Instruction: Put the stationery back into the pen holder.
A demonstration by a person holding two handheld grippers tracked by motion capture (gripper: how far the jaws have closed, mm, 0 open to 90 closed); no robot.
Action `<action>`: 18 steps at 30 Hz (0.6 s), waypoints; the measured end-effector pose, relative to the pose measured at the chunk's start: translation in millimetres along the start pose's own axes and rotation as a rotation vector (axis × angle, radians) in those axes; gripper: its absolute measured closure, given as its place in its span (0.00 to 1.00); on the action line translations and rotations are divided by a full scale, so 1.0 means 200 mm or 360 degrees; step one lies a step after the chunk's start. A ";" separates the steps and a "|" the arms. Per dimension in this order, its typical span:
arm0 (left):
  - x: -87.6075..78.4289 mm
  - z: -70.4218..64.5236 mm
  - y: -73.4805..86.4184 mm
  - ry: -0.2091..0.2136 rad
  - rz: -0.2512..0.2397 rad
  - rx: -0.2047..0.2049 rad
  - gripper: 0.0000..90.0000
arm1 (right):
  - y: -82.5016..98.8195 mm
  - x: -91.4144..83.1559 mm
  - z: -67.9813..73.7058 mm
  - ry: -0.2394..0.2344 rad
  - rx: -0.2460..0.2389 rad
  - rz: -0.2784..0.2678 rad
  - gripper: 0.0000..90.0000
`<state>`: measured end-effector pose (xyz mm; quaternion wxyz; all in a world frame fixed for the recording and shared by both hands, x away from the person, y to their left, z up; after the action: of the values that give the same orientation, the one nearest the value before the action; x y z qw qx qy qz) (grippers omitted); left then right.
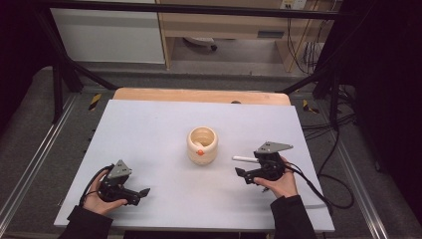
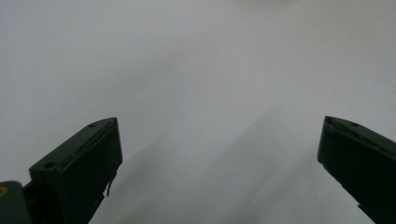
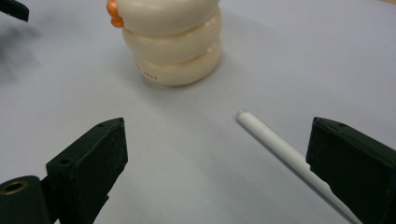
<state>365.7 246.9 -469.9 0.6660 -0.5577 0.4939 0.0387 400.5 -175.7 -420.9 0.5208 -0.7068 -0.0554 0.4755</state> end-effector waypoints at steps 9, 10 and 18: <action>0.00 0.00 0.00 0.0000 -0.0001 -0.0004 0.00 | 0.14 -0.05 -0.06 0.0000 0.0017 0.0054 0.07; 0.00 0.00 0.00 -0.0001 0.0000 -0.0004 0.00 | 0.15 -0.05 -0.07 0.0002 0.0017 0.0061 0.07; 0.00 0.00 0.00 0.0000 0.0005 -0.0009 0.01 | 0.21 -0.07 -0.13 0.0022 0.0056 0.0078 0.08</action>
<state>366.6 247.3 -470.7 0.6644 -0.5588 0.4945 0.0411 394.3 -219.2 -445.6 0.5216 -0.7021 -0.0260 0.4841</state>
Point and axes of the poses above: each handheld gripper's, and its own axes: x roughly forward along the jaws, y roughly out of its underside, z roughly to its left, the point moved 4 cm from there along x, roughly forward along the jaws, and after that the axes turned 7 degrees about -x, right-handed, at the moved point
